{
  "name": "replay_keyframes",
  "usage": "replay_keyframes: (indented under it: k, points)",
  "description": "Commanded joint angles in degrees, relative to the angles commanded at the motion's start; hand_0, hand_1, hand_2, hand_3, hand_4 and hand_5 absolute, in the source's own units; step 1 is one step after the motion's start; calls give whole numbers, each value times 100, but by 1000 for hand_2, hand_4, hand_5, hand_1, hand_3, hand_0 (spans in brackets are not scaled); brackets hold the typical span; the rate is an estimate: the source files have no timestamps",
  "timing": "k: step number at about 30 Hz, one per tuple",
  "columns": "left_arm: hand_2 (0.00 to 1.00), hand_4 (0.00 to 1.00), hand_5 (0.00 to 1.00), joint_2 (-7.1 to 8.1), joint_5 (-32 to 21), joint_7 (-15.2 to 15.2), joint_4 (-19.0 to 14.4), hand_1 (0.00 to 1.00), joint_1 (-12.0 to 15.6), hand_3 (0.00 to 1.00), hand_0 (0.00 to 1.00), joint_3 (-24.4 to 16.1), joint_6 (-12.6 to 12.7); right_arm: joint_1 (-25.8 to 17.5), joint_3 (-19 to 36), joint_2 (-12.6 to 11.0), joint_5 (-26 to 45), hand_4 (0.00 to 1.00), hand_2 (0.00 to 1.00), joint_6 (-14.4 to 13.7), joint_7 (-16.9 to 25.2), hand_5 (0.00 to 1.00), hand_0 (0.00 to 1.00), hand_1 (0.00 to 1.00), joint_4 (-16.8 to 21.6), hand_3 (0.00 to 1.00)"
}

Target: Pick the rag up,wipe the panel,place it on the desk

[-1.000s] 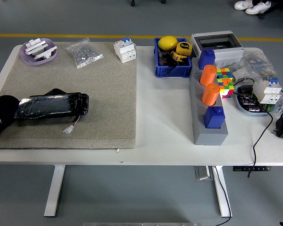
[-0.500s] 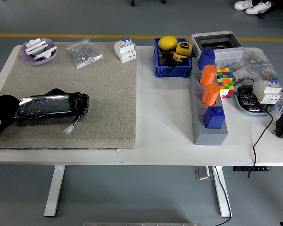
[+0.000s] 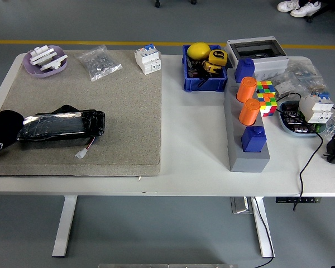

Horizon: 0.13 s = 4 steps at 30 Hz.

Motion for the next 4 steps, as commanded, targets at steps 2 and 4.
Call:
replay_keyframes:
  k: [2,4]
  points:
    - [920,919,202,10,-62,-48,-5,984,24,915,647,-49,27,0,4,-1,-3,998,711,-1,1,588,735,493,0,711]
    - [920,919,202,21,-144,-73,2,984,35,915,647,-69,35,-2,0,-1,-4,998,711,3,0,588,735,493,2,711]
